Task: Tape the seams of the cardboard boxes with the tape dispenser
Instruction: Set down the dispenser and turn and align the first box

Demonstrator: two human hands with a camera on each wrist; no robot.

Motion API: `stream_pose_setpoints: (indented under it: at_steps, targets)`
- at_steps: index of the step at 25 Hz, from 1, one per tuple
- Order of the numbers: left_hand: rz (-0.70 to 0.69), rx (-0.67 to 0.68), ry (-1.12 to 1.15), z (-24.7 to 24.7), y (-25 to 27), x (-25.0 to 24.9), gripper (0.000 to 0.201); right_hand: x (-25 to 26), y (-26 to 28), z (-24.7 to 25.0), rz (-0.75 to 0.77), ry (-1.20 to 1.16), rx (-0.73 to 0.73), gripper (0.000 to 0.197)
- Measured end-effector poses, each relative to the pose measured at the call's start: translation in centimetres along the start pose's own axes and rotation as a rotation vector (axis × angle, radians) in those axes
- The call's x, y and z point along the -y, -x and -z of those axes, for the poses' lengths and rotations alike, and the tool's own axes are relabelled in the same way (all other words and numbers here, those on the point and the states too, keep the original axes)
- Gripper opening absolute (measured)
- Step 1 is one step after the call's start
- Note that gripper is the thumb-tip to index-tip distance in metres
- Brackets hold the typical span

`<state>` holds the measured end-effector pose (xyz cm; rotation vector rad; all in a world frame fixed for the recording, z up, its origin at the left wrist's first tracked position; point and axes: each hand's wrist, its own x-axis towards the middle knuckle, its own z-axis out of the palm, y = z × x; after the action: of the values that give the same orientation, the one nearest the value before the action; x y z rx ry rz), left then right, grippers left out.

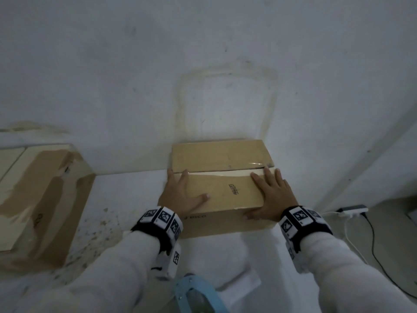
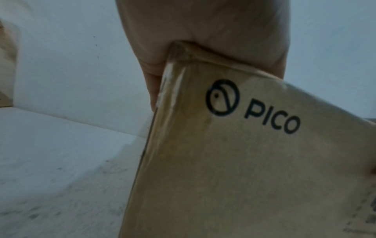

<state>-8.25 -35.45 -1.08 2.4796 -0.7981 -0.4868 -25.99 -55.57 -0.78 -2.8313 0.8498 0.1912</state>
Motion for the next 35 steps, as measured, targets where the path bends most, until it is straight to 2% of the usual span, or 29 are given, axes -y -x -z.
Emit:
stream_pose_setpoints:
  at_steps: [7, 11, 16, 19, 22, 25, 29, 32, 35]
  targets:
    - [0.037, -0.051, -0.013, -1.1, -3.0, -2.5, 0.103, -2.8, -3.7, 1.0, 0.032, 0.038, -0.014, 0.134]
    - [0.057, -0.029, -0.055, -0.8, -3.6, -2.3, 0.104, -2.3, -4.2, 0.8, 0.038, 0.065, -0.020, 0.133]
    - [0.079, -0.002, -0.285, -0.4, -3.3, -2.8, 0.103, -1.4, -3.2, 1.5, 0.012, 0.144, -0.015, 0.120]
    - [0.084, 0.003, -0.302, 0.2, -2.7, -3.2, 0.099, 1.2, -1.9, 1.8, 0.064, 0.138, -0.048, 0.110]
    - [0.027, 0.016, -0.253, 1.3, -1.0, -2.4, 0.085, 5.9, -0.8, 1.9, 0.147, 0.033, -0.059, 0.097]
    - [-0.051, -0.035, -0.173, 3.8, 1.4, 0.7, 0.071, 12.2, 0.0, 1.6, 0.233, 0.008, -0.085, 0.085]
    - [-0.064, -0.162, -0.121, 9.8, 5.1, 9.0, 0.055, 23.0, 0.5, 0.5, 0.393, -0.009, -0.006, 0.078]
    - [-0.028, -0.194, -0.129, 15.0, 8.1, 16.3, 0.062, 31.5, 1.2, -0.7, 0.530, -0.018, 0.079, 0.077]
    - [0.039, -0.169, -0.254, 19.7, 11.0, 23.9, 0.081, 39.5, 1.5, -2.0, 0.634, -0.019, 0.111, 0.076]
